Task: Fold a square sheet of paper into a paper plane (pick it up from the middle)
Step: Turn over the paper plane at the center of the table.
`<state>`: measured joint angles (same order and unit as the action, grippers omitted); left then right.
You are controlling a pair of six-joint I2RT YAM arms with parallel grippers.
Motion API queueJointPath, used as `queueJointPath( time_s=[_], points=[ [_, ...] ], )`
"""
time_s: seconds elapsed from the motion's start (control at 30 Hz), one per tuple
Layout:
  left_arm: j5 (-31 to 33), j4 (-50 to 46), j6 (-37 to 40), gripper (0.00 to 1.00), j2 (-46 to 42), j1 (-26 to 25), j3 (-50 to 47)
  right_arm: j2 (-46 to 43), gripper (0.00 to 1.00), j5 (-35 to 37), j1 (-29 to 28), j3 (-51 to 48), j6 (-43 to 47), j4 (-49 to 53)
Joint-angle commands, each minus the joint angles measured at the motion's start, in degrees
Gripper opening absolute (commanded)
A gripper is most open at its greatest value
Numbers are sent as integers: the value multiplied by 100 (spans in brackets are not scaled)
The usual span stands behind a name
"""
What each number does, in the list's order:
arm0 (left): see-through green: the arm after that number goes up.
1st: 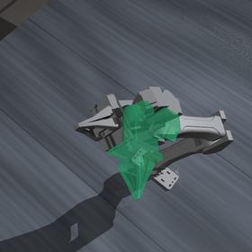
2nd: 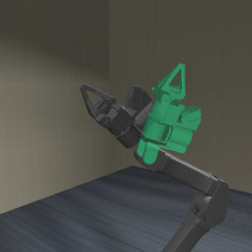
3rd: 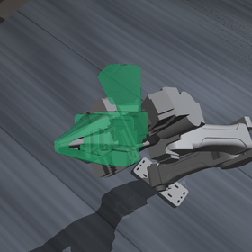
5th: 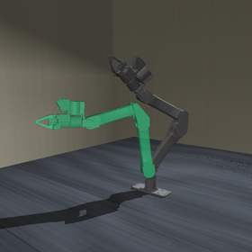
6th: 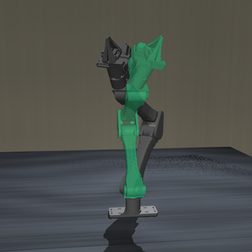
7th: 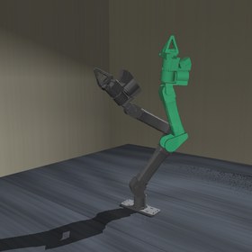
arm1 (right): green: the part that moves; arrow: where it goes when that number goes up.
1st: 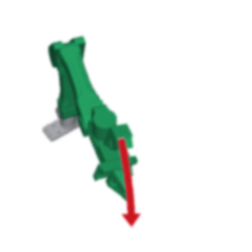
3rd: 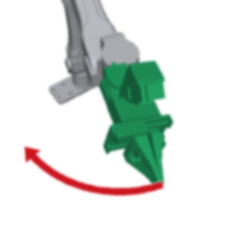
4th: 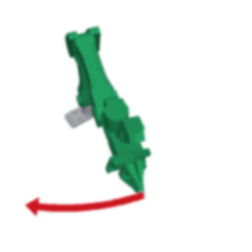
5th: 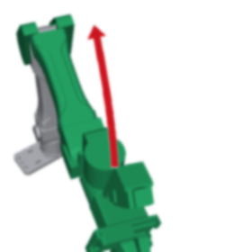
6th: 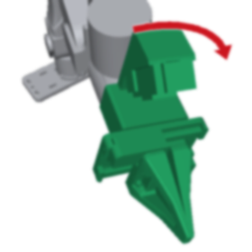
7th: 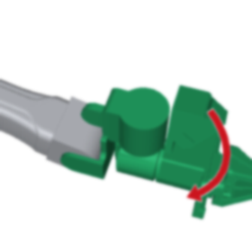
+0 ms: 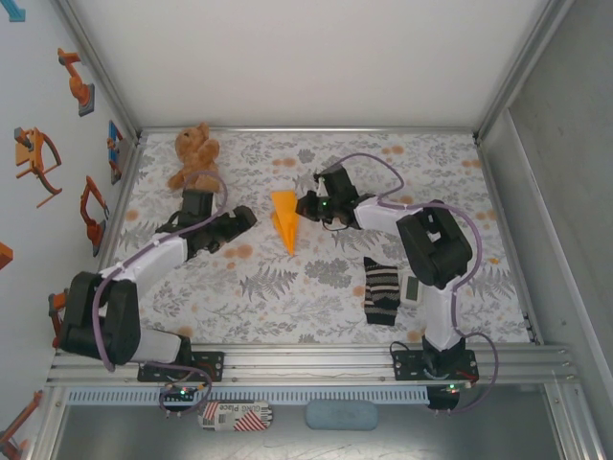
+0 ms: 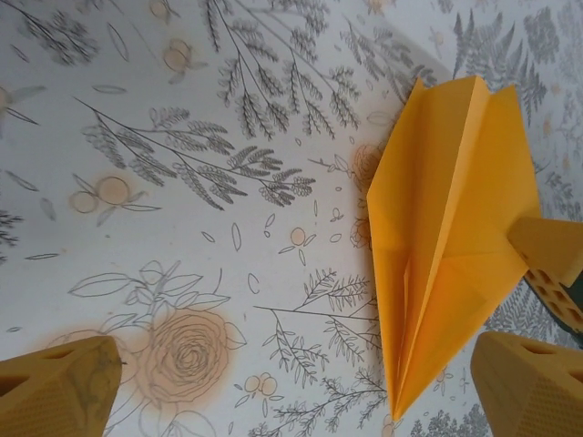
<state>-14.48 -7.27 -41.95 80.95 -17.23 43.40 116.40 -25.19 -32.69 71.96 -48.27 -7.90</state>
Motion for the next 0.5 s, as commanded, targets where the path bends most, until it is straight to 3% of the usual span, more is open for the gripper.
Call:
queueJointPath(
  time_s=[0.0,0.47],
  points=[
    [-422,302,-93,94,345,-144,268,41,0,-350,99,-228,-168,-681],
    [-1341,979,-261,56,2058,-514,1302,82,0,-392,430,-875,-395,-1264]
  ],
)
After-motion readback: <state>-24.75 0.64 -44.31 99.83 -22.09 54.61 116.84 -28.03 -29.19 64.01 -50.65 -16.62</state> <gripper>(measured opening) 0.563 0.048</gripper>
